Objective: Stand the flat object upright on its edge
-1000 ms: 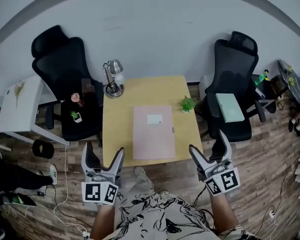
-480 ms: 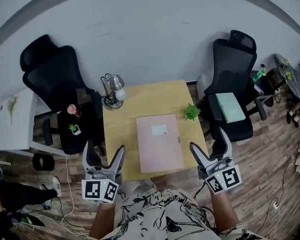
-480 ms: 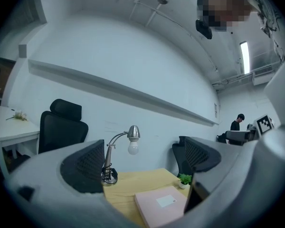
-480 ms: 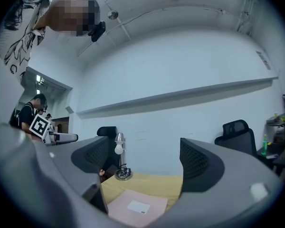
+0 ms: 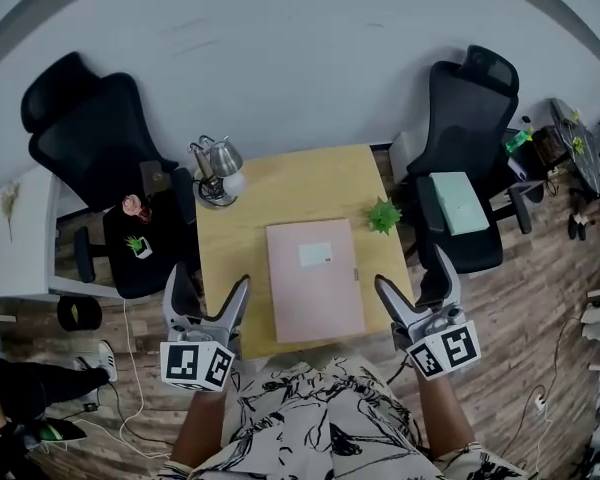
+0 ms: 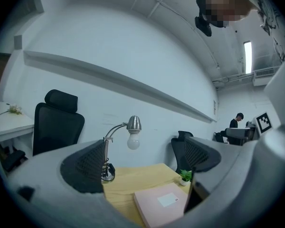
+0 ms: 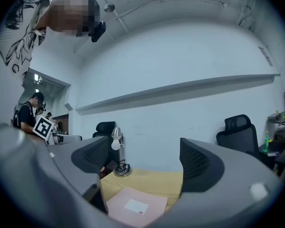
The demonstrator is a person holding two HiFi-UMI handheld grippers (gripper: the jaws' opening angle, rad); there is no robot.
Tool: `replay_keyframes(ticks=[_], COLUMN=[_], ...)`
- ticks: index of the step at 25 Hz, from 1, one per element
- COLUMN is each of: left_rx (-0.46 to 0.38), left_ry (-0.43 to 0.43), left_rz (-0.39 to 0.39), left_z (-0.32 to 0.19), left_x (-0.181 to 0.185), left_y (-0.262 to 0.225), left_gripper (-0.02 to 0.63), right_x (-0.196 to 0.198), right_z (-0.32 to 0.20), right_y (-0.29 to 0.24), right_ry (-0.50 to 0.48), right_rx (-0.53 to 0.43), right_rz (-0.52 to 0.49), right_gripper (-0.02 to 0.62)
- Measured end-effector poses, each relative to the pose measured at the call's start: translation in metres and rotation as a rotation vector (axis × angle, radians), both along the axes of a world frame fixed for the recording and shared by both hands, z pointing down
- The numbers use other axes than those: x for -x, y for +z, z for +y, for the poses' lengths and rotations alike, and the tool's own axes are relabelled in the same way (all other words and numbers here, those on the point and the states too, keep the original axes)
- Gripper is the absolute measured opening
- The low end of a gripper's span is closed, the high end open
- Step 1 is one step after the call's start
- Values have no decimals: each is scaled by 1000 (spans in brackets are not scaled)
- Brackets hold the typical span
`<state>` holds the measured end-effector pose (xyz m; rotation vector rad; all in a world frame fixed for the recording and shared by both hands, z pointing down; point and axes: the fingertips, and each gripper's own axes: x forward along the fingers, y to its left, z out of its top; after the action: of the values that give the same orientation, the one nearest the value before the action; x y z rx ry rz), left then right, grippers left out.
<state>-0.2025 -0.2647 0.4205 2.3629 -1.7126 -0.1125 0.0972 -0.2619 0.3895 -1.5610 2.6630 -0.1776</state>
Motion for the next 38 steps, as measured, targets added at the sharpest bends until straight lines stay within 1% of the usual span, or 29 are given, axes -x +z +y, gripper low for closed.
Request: replay_keyframes(ticks=[3,7,10,15,20,24,27,32,38], left_rx=[1,51,67,141,222,313,375,429,517], left_ry=[-15,-33,-39,-43,-22,11,29,62,72], left_rz=[42,94,83,76,100,85,96,154,167], left_z=[-9,-28,-35,-42,-54,-65,-68,-79,-80], left_x=[-7,-7,-10,-15,-25,-40,-52,-66,-74], left_y=[-5,7,14,41,74,109,137,176,224], left_gripper=[514,514,514,514,514,514,514,514,514], right_x=[-7,-19,-28,-30,-23,-13,-4,3,3], right_z=[-17,-42,-49,-61,-71,-84,-91,-98,-101], right_y=[-3,7,20,52,104,155,191,235,283], right_ry=[-15,-15,-7,-10,-49,-80,-108,-139,-141], right_rx=[11,72,104,182,310,400,468,555,661], right_rz=[-19,-93,-85,-90,-129,-109,-101,-104,-98], right_gripper=[466,466,465,466,459,459,459,459,459])
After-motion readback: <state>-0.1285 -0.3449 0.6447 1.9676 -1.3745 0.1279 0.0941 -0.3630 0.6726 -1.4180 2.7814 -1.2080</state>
